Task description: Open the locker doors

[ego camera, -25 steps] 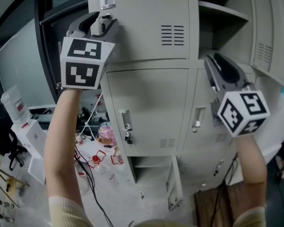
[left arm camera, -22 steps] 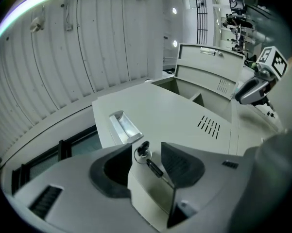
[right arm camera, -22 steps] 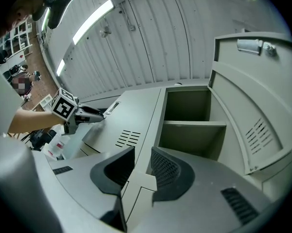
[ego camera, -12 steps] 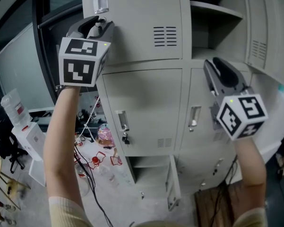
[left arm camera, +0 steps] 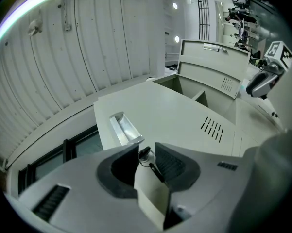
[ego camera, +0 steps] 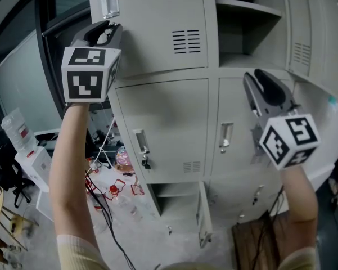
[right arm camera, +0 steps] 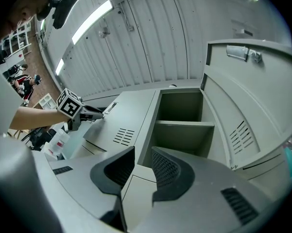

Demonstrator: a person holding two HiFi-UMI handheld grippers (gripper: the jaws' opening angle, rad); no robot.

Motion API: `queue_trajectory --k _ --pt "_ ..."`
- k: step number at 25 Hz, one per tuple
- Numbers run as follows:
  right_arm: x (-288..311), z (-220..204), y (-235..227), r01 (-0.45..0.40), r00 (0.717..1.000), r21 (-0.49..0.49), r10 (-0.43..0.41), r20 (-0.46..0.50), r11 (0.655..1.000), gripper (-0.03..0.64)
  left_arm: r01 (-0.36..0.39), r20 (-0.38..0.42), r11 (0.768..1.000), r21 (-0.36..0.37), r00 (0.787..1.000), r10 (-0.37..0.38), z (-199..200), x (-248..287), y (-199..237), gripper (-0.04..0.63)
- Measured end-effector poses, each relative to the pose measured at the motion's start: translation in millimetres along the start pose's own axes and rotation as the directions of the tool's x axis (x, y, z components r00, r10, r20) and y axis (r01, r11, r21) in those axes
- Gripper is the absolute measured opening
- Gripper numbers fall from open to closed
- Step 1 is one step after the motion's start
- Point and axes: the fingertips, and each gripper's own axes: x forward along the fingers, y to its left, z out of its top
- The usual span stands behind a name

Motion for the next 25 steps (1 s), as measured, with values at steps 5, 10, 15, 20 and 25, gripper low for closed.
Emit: queue_trajectory --k 5,10,15,20,25 --pt "-8 2 -6 0.013 1.000 0.006 -0.013 -0.001 1.000 0.103 -0.015 0.011 1.000 0.025 1.000 0.015 10 -10 1 0.101" --pt "-17 0 -11 0.022 1.000 0.032 -0.022 -0.009 0.999 0.103 -0.019 0.002 0.997 0.070 1.000 0.019 19 -23 -3 0.103" --pt "-23 1 -8 0.004 1.000 0.042 -0.003 -0.010 0.999 0.103 -0.036 0.012 0.992 0.121 0.999 0.035 34 -38 -8 0.103" --pt "-32 4 -11 0.001 1.000 0.049 -0.001 -0.007 0.999 0.103 -0.054 0.029 0.981 0.188 0.998 0.050 54 -56 -17 0.103" --pt "-43 8 -14 -0.015 1.000 0.060 0.015 -0.006 0.998 0.103 -0.056 0.055 0.971 0.234 0.997 0.045 79 -74 -30 0.103"
